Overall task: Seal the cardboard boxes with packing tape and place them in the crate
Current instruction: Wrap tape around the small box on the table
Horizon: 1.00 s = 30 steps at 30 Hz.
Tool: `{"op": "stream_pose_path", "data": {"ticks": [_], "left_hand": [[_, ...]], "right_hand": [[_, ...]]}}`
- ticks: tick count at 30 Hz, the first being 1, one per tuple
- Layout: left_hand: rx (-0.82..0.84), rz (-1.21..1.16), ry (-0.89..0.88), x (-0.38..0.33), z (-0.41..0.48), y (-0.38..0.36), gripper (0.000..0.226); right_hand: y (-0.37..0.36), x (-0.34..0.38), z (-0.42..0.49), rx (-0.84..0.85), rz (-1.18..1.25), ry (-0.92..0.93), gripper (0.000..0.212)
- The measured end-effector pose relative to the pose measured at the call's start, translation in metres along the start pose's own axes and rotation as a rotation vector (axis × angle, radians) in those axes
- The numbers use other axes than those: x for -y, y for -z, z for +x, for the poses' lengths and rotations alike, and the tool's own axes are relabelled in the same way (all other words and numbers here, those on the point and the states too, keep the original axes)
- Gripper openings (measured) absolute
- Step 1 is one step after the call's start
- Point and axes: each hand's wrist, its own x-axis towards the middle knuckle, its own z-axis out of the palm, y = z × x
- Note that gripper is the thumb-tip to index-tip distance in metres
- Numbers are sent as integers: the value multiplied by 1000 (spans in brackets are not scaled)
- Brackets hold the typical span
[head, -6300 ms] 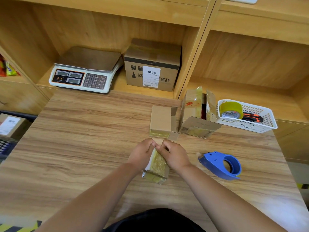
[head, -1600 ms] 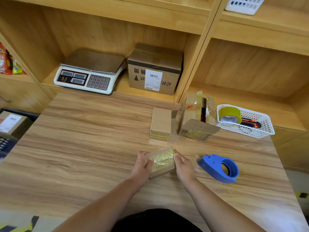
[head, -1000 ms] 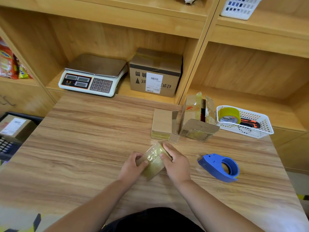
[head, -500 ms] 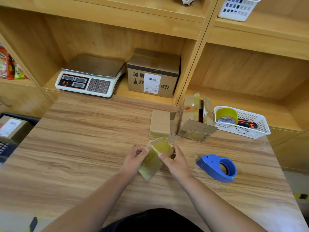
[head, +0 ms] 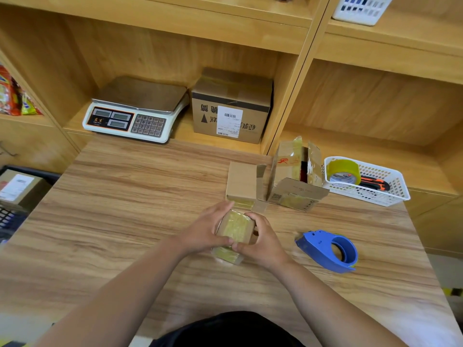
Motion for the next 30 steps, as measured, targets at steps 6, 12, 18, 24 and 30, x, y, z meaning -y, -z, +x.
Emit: {"op": "stream_pose_path", "data": {"ticks": [6,12,18,24,30], "left_hand": [[12,-5,9,-2,16,3,74],[-44,-216,55,1,18,-2,55],[-181,-265,80,-3,23,-10,36],[-339,-253,75,-5,30,-22,26],[-400,-200,192,-8,14,-29,54]], "right_hand": [[3,2,6,-71,139,-25,46],[6,5,15,-99,143,-68,23],[4,8,24,-188,122,-138,24],[2,6,22,-255,87,-158,22],[2,1,10,-152,-7,-385,39]]}}
